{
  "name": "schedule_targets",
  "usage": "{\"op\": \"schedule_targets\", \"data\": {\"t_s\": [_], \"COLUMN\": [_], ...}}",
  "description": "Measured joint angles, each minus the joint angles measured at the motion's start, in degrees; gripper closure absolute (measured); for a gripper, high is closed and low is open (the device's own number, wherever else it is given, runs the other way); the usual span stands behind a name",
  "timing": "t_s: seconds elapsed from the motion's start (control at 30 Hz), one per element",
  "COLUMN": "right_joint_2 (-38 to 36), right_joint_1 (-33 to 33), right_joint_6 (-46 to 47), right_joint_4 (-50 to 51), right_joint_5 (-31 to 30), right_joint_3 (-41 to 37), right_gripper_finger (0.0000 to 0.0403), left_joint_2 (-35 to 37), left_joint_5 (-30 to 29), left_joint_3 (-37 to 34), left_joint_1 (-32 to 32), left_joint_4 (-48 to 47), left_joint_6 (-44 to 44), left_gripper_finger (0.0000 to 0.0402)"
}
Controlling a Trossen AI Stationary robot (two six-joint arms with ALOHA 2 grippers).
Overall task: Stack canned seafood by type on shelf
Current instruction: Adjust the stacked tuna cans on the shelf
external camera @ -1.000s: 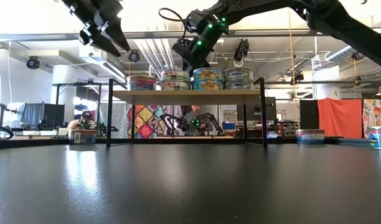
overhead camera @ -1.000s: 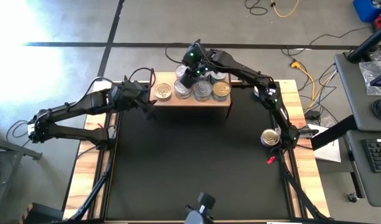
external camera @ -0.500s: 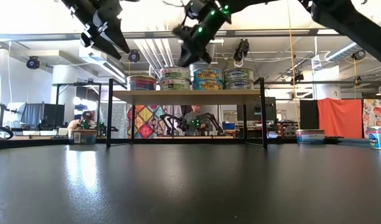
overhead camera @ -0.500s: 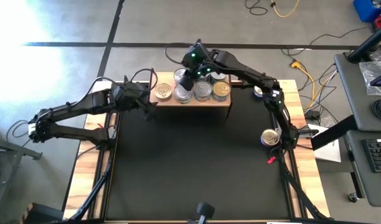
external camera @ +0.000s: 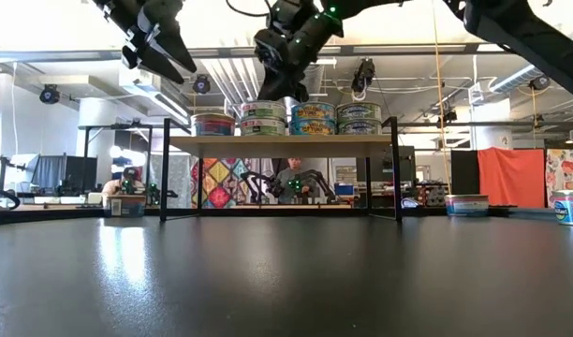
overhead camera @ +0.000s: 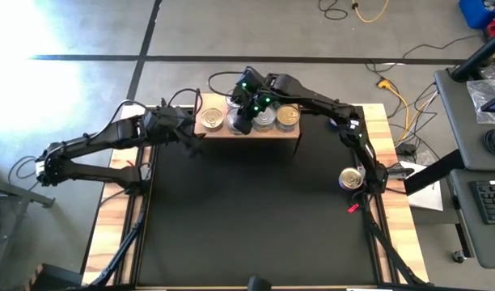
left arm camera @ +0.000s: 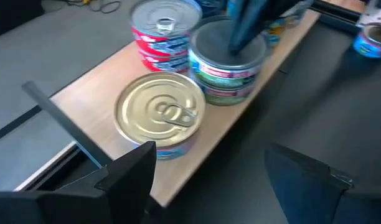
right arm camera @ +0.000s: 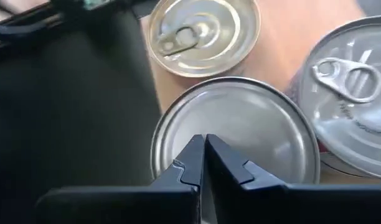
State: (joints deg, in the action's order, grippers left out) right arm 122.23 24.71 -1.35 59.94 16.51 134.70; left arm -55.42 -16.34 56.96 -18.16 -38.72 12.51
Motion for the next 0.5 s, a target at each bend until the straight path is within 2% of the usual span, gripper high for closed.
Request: {"op": "schedule_targets", "data": {"t_s": [0.1,0.4,0.5], "right_joint_2": [0.33,-0.27,-2.07], "right_joint_1": [-0.13,0.13,0.15], "right_joint_6": [0.63,1.82,3.49], "right_joint_4": [-0.21,-0.78,-3.05], "right_joint_5": [-4.21,-4.66,-4.52], "right_joint_3": [0.02,0.12,0.13], "right_gripper_finger": [0.0390,0.0390,0.0390], "left_joint_2": [-0.04,-3.70,-5.42], "left_joint_5": [0.83,-2.62,-2.05], "left_joint_3": [-0.07,-0.12,0.22], "left_joint_1": [0.25,0.09,-0.72], "left_joint_4": [0.09,1.58,3.61], "left_joint_6": [-0.05,-0.10,-2.36], "left_gripper_finger": [0.0123,0.0124,0.0140]}}
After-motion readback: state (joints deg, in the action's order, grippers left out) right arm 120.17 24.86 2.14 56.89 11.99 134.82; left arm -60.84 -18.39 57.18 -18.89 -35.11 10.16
